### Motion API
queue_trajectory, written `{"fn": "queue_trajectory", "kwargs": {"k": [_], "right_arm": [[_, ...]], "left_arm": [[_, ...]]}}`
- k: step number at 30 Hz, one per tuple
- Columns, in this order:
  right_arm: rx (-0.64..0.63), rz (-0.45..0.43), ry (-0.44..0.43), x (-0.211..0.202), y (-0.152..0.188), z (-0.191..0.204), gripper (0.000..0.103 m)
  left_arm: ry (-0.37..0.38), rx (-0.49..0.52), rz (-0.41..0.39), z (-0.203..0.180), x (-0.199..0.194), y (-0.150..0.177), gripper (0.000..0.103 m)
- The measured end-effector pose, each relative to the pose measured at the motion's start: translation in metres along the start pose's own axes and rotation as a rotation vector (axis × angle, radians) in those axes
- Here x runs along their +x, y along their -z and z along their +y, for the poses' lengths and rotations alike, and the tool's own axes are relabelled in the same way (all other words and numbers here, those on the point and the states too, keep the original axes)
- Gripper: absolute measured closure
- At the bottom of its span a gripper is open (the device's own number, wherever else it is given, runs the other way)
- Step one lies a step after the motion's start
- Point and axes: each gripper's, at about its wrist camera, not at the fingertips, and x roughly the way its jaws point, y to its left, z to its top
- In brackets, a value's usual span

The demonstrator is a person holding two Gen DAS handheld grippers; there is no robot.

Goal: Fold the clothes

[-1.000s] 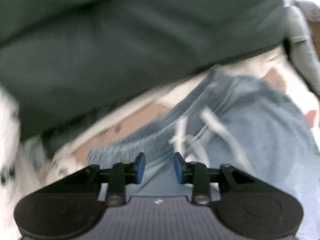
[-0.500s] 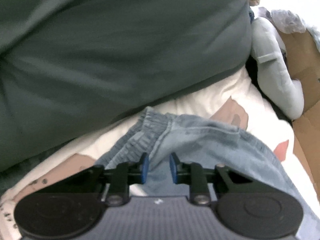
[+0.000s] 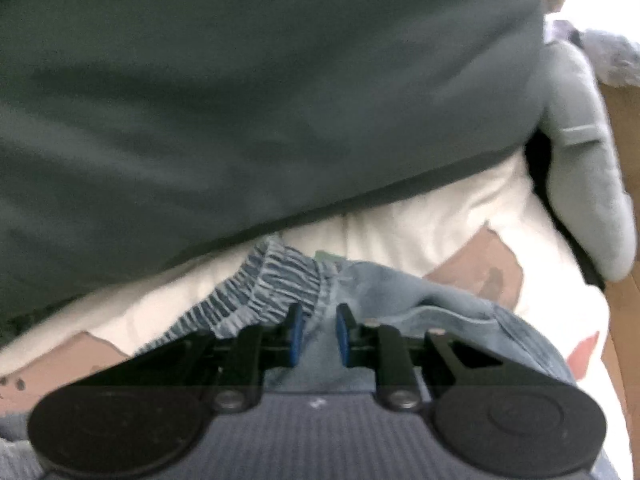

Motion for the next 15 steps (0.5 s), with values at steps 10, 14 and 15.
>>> {"fn": "queue_trajectory", "kwargs": {"k": [10,14,15], "right_arm": [[-0.027,0.034,0.006,0.003,-0.005,0.004,0.072],[-0.012,0.027,0.004,0.002,-0.003,0.004,0.072],[-0.011,0.027,0.005,0.002,-0.003,0.004,0.072]], "left_arm": [[0.081,-0.007,-0.066,-0.005,-0.031,0.000,0.091],[0.103,-0.005,-0.034,-0.005,-0.043,0.011,0.091],[0.099,-0.007,-0.024,-0.004,-0.041,0.012,0.091]]}}
